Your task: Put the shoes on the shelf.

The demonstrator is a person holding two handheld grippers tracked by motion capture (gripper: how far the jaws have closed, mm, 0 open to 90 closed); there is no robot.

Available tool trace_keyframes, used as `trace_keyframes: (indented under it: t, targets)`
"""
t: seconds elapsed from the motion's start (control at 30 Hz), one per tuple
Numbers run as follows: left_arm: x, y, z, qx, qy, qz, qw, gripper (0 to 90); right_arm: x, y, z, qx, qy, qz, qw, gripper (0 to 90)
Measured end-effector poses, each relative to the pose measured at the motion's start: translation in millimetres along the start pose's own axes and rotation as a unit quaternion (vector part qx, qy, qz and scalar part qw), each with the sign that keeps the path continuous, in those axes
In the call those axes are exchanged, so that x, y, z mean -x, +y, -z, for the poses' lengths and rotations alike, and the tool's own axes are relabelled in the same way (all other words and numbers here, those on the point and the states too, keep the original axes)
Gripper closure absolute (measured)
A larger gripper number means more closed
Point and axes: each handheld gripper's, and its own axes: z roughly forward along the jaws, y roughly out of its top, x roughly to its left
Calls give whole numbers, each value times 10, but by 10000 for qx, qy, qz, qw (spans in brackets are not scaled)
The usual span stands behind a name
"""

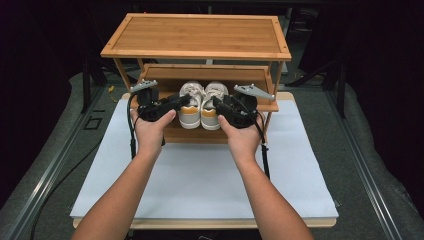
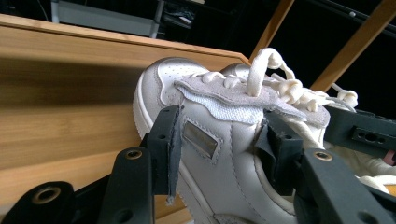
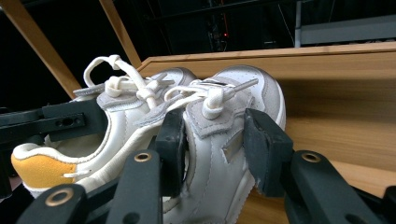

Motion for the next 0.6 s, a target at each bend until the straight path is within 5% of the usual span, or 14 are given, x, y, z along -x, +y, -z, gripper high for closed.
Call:
trace_keyframes:
  t: [0.6]
  targets:
    - [-160, 63, -238, -153, 34, 67, 9999, 549, 115, 54, -248, -151, -80, -46, 9998, 607]
